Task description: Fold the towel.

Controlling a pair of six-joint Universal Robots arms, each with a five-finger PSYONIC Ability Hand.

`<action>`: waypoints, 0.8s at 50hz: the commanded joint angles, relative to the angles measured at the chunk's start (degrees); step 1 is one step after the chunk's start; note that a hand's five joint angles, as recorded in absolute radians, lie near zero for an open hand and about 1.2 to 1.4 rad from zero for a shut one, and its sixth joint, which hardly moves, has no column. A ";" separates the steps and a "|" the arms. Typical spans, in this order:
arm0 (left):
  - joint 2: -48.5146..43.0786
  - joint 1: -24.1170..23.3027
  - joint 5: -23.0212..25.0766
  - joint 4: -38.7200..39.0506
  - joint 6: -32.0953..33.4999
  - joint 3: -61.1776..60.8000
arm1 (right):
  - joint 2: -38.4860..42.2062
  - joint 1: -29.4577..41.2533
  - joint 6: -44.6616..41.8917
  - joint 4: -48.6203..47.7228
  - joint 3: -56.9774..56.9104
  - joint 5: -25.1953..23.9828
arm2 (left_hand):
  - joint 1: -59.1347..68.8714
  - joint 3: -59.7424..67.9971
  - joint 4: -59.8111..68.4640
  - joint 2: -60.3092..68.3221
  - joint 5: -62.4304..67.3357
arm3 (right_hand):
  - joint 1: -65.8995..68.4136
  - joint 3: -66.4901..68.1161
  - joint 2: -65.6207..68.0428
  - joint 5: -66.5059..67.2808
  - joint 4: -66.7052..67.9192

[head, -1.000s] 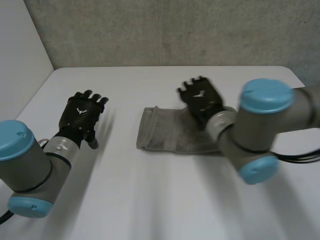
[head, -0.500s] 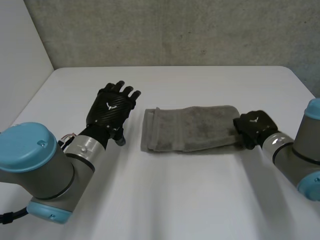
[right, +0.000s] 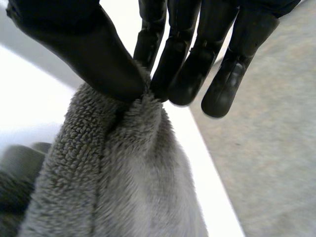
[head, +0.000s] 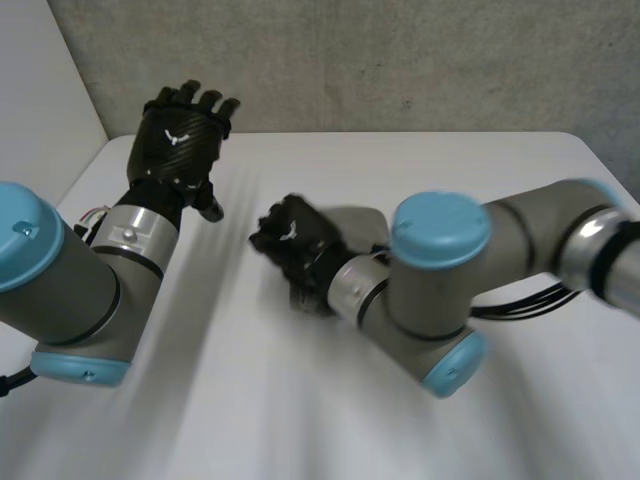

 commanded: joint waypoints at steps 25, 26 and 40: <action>-21.29 -9.32 -1.53 -5.12 -4.32 10.41 | -5.33 -11.20 20.66 1.01 10.84 13.07 | -4.92 -3.72 -4.84 -4.39 -11.97 | -59.99 -60.80 -59.88 -60.34 -60.59; -22.77 -9.84 -1.62 -5.56 -4.24 10.41 | -3.32 -11.99 20.66 1.18 10.23 12.28 | -4.92 -3.72 -4.84 -4.39 -11.97 | -59.99 -60.80 -59.88 -60.34 -60.59; -19.20 -10.03 -1.62 -7.58 -4.67 10.06 | -2.23 -15.25 21.18 8.39 5.92 11.13 | -4.92 -3.72 -4.84 -4.39 -11.97 | -59.99 -60.80 -59.88 -60.34 -60.59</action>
